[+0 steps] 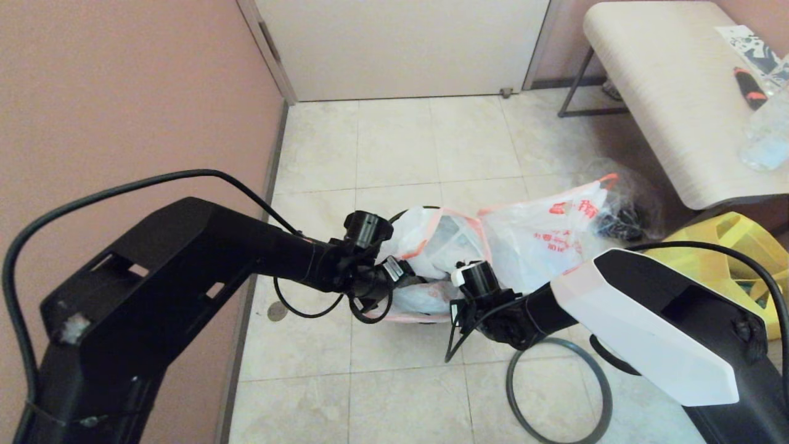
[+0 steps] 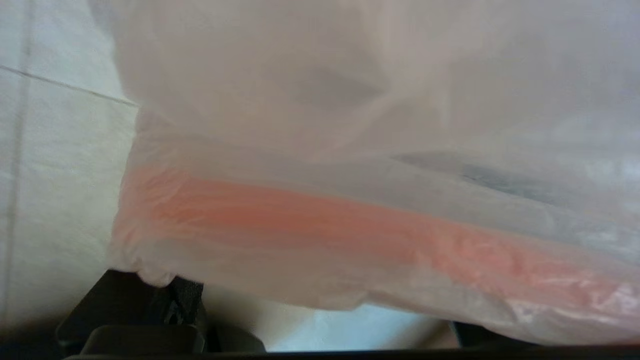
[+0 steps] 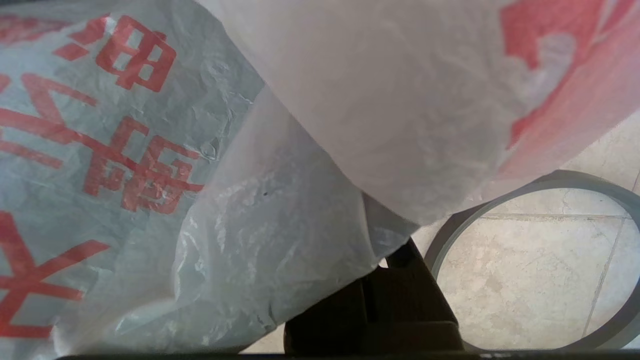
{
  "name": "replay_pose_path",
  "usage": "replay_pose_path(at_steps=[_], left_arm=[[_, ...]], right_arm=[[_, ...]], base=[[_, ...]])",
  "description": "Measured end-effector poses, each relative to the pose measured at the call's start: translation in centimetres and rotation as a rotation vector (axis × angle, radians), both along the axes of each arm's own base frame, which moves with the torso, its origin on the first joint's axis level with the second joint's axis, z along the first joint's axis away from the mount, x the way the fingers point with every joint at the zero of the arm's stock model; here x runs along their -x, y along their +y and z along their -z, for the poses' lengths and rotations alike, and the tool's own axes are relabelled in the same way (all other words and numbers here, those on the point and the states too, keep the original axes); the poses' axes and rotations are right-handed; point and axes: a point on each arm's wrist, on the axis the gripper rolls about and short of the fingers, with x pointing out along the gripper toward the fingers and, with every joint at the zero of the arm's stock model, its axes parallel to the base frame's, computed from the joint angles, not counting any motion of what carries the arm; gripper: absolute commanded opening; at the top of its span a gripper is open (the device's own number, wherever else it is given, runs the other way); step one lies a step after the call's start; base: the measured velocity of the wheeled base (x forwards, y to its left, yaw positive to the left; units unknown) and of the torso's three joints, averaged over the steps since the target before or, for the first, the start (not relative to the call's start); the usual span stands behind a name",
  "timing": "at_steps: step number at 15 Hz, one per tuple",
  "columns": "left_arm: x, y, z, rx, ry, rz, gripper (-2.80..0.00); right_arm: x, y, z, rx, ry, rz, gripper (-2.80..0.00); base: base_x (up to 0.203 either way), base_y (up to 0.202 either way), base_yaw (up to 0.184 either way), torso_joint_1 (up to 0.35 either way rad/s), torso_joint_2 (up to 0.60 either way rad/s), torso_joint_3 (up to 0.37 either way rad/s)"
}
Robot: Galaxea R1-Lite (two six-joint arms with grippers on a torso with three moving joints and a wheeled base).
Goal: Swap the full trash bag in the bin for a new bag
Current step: Put the new garbage bag on the trash can
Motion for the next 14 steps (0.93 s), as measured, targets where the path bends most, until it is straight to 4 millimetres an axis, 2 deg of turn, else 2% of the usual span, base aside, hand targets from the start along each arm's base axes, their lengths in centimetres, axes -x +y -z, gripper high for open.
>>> replay_pose_path(at_steps=[4,5,12,14], left_arm=[[-1.7,-0.3,1.3,-0.023,-0.016,-0.034,0.00],[-1.9,-0.4,1.5,-0.032,-0.020,-0.041,-2.80],[-1.9,-0.6,2.1,-0.042,-0.011,-0.039,-2.80],[-1.6,-0.1,2.1,-0.052,0.007,-0.046,-2.80]], right_arm=[[0.0,0.0,-0.4,-0.006,-0.007,0.001,-2.80],[0.0,0.0,-0.5,-0.007,-0.008,0.001,-2.80],[0.1,0.0,-0.8,-0.009,-0.012,-0.001,-2.80],[0.6,0.4,-1.4,-0.012,-0.016,-0.013,-2.80]], base=[[0.000,0.000,0.000,0.000,0.00,0.000],[0.000,0.000,0.000,0.000,0.00,0.000],[0.000,0.000,0.000,0.000,0.00,0.000],[0.000,0.000,0.000,0.000,0.00,0.000]])
